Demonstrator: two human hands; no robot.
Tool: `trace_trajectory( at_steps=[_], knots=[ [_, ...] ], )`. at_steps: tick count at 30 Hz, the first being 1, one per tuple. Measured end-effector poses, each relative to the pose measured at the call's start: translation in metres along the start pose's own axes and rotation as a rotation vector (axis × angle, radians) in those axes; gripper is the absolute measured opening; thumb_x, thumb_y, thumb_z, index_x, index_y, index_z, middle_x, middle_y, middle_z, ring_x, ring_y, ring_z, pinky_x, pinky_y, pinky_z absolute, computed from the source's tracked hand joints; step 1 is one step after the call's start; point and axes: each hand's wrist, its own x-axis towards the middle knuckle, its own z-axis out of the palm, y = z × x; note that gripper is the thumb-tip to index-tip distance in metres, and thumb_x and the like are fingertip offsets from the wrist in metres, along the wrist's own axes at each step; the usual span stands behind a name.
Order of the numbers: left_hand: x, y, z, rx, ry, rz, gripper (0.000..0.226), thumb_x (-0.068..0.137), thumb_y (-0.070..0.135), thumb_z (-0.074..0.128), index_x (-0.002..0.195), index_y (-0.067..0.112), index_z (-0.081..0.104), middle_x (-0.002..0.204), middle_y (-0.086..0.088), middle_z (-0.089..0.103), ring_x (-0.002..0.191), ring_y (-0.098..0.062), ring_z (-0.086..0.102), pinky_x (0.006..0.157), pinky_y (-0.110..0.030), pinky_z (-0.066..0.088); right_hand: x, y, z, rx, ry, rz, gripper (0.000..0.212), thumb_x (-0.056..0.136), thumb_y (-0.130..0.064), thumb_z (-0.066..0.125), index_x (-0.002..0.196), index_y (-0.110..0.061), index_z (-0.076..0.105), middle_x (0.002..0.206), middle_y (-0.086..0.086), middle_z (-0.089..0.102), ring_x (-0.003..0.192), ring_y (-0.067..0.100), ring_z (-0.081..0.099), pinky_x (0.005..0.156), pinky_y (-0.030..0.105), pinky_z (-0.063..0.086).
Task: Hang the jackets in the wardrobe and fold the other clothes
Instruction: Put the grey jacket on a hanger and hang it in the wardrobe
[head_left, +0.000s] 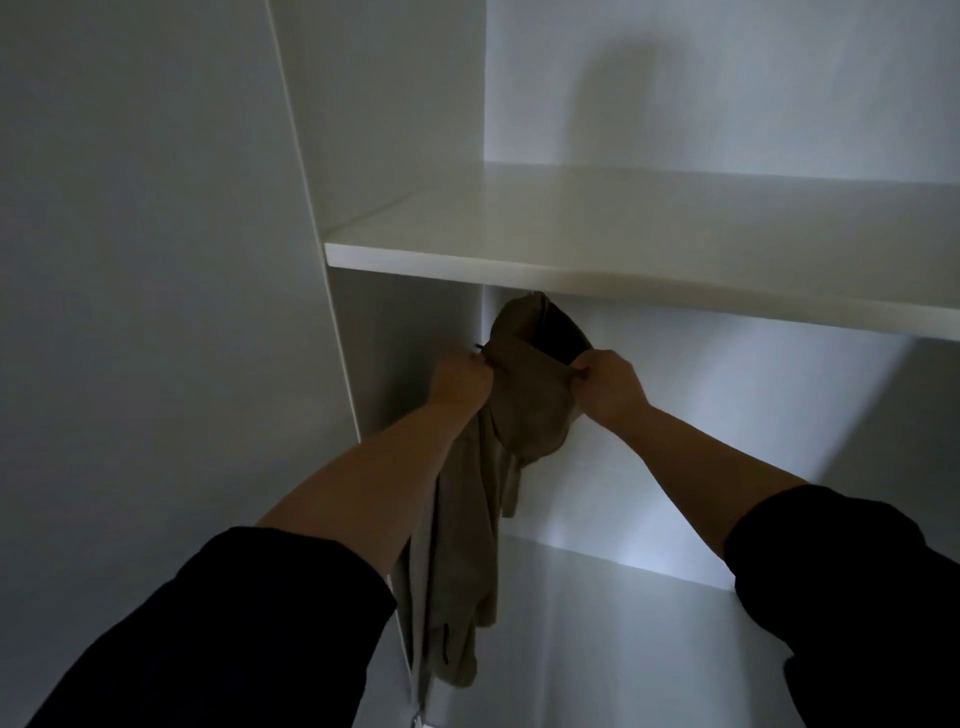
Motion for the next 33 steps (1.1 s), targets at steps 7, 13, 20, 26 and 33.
trace_trajectory(
  at_steps=[7,13,20,26,33],
  knots=[
    [0.009,-0.047,0.010,0.054,-0.006,-0.050,0.032,0.099,0.010,0.037,0.112,-0.009,0.058,0.120,-0.027,0.057,0.112,-0.037,0.052,0.087,-0.032,0.036,0.008,-0.004,0.029,-0.079,-0.069,-0.022,0.028,0.091,-0.006,0.046,0.111,-0.007,0.064,0.115,0.015,0.063,0.106,0.033,0.058,0.096,0.039,0.046],
    [0.005,-0.058,0.011,0.105,-0.079,-0.056,0.035,0.101,0.018,0.039,0.116,-0.008,0.055,0.124,-0.026,0.054,0.116,-0.036,0.049,0.090,-0.032,0.035,0.002,0.005,0.037,-0.104,-0.077,-0.072,0.029,0.091,-0.006,0.047,0.115,-0.008,0.063,0.117,0.015,0.062,0.107,0.032,0.058,0.096,0.036,0.045],
    [-0.027,-0.058,0.019,0.232,-0.066,0.080,0.026,0.095,0.016,0.044,0.119,0.007,0.048,0.113,-0.015,0.058,0.106,-0.032,0.055,0.076,-0.029,0.037,-0.028,0.026,0.029,0.025,-0.053,-0.144,0.018,0.090,0.000,0.048,0.095,0.006,0.064,0.095,0.020,0.065,0.092,0.033,0.059,0.074,0.028,0.043],
    [-0.083,-0.059,0.047,0.321,-0.075,0.217,0.053,0.093,0.010,0.041,0.144,0.012,0.030,0.144,-0.013,0.035,0.133,-0.027,0.033,0.111,-0.038,0.027,-0.073,0.063,0.029,0.007,-0.092,-0.165,0.019,0.092,-0.003,0.048,0.100,0.005,0.063,0.100,0.019,0.065,0.097,0.029,0.057,0.083,0.026,0.040],
    [-0.146,-0.047,0.048,0.502,-0.030,0.476,0.056,0.094,0.018,0.047,0.146,0.010,0.027,0.150,-0.013,0.028,0.135,-0.027,0.031,0.112,-0.037,0.026,-0.132,0.084,0.004,-0.004,0.001,-0.120,0.037,0.092,-0.015,0.054,0.127,-0.007,0.051,0.124,0.010,0.055,0.120,0.021,0.046,0.094,0.026,0.038]
  ],
)
